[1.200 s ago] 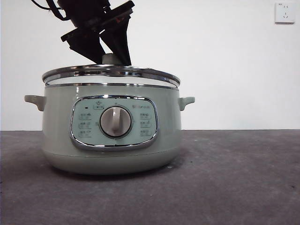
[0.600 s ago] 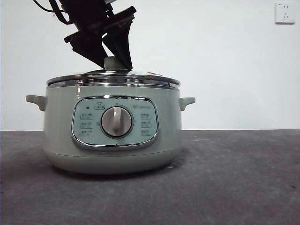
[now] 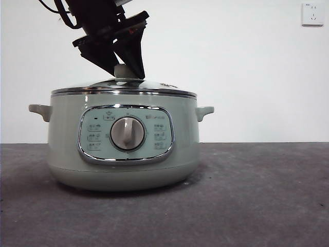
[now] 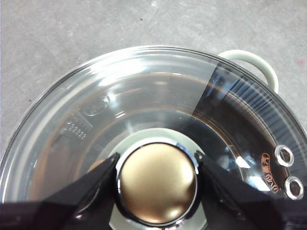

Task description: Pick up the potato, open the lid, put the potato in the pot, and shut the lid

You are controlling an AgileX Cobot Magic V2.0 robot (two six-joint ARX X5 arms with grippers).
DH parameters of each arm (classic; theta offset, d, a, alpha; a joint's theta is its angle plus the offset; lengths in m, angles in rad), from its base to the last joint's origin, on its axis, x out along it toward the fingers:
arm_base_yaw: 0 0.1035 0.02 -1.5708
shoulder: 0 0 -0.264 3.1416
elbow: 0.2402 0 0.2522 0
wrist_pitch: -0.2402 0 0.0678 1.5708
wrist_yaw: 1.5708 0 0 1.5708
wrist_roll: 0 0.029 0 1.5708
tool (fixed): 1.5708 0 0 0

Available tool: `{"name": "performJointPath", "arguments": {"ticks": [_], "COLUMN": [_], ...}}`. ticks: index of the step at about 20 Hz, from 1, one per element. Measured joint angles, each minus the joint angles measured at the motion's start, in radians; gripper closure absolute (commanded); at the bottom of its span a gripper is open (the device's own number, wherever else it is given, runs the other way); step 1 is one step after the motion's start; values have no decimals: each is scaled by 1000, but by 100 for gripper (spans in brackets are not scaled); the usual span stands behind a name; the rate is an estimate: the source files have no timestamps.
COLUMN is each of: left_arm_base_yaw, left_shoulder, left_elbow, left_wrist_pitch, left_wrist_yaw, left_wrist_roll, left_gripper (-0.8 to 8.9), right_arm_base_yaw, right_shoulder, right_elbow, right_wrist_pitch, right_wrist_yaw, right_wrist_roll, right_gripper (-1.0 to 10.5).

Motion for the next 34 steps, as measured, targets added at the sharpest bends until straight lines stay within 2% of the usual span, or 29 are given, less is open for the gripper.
{"name": "performJointPath", "arguments": {"ticks": [3,8,17,18,21,23,24,25,26,27,34], "left_arm_base_yaw": [0,0,0,0,0,0,0,0,0,0,0], "left_shoulder": [-33,-198,-428,-451,-515,-561,-584,-603,-620,-632,-661], "left_elbow": [-10,-13,-13,-13,-13,-13,-13,-13,-13,-13,-13], "left_wrist_pitch": [-18,-41,-405,-444,-553,-599,-606,-608,-613,-622,-695], "left_wrist_yaw": [-2,-10,-10,-10,-10,-10,-10,-10,-10,-10,-10], "left_wrist_roll": [3,-17,-29,-33,-35,-35,-35,-35,-35,-38,-63], "left_gripper": [207,206,225,305,793,822,822,822,822,822,817], "right_arm_base_yaw": [0,0,0,0,0,0,0,0,0,0,0], "right_shoulder": [0,0,0,0,0,0,0,0,0,0,0], "right_elbow": [0,0,0,0,0,0,0,0,0,0,0], "right_wrist_pitch": [0,0,0,0,0,0,0,0,0,0,0], "right_wrist_yaw": [0,0,0,0,0,0,0,0,-6,-13,-50], "right_wrist_roll": [0,0,0,0,0,0,0,0,-1,-4,-20], "right_gripper": [287,287,287,287,287,288,331,591,1011,955,957]}}
